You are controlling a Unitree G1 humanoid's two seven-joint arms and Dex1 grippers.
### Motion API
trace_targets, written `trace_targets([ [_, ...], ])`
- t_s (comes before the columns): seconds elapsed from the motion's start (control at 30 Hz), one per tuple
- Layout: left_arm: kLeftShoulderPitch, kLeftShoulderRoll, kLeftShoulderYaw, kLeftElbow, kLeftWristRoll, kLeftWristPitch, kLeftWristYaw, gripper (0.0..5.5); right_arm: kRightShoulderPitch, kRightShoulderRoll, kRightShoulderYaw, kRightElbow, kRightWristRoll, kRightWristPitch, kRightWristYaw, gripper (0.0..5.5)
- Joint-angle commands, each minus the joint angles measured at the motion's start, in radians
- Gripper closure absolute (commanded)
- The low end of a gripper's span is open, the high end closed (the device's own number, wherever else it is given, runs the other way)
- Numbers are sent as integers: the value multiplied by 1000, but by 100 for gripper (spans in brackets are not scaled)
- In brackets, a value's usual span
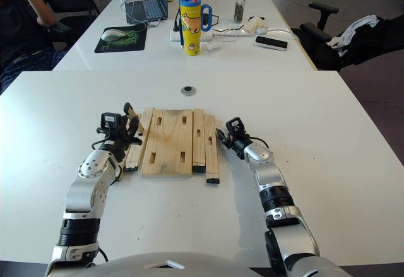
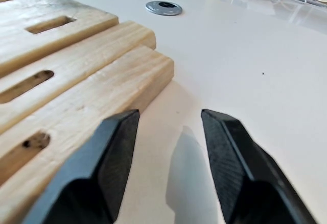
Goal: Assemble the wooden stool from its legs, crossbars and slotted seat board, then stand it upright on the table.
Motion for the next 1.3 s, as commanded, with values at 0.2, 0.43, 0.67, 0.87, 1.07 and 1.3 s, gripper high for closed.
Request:
trace_targets([
  [0.2, -79, 19, 44, -77, -31, 60, -2, 508, 2, 2, -30, -12, 16, -12, -24, 324],
  [0.43, -270, 31, 146, -156, -214, 204, -42, 508, -32, -12, -156, -47, 169, 37, 43, 300],
  [0.67, -437, 0, 298, -92, -712, 396, -206, 508, -74, -51, -377, -234, 780, 539, 339, 190],
  [0.87, -498, 20, 327, -21, -957, 524, -234, 508, -129, -134, -482, -228, 1049, 838, 391, 101],
  [1.07, -492, 23, 317, 32, -1069, 577, -230, 508, -146, -148, -530, -231, 1228, 1021, 415, 55],
  [1.3, -472, 3, 291, 35, -1148, 605, -203, 508, -143, -133, -489, -270, 1232, 1038, 412, 55],
])
